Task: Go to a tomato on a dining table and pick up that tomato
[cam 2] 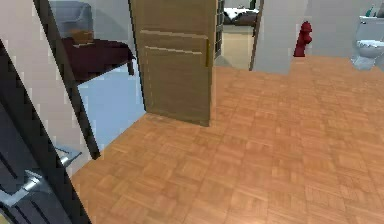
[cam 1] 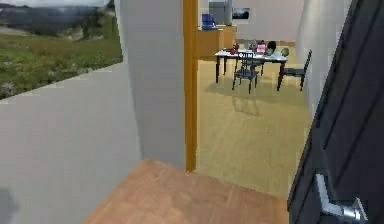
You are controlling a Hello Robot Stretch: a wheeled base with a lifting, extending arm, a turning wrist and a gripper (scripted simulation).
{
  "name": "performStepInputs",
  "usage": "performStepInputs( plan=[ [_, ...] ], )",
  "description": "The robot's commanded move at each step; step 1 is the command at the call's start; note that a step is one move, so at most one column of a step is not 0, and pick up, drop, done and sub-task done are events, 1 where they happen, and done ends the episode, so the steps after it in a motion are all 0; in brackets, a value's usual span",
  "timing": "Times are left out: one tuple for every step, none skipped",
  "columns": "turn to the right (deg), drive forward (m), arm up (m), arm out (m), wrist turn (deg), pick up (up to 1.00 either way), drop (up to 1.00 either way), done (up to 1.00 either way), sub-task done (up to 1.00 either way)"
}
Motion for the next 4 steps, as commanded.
performStepInputs(
  plan=[
    [0.0,0.4,0.0,0.0,0.0,0.0,0.0,0.0,0.0],
    [21.0,0.0,0.0,0.0,0.0,0.0,0.0,0.0,0.0],
    [0.0,0.5,0.0,0.0,0.0,0.0,0.0,0.0,0.0],
    [6.0,0.0,0.0,0.0,0.0,0.0,0.0,0.0,0.0]
  ],
)
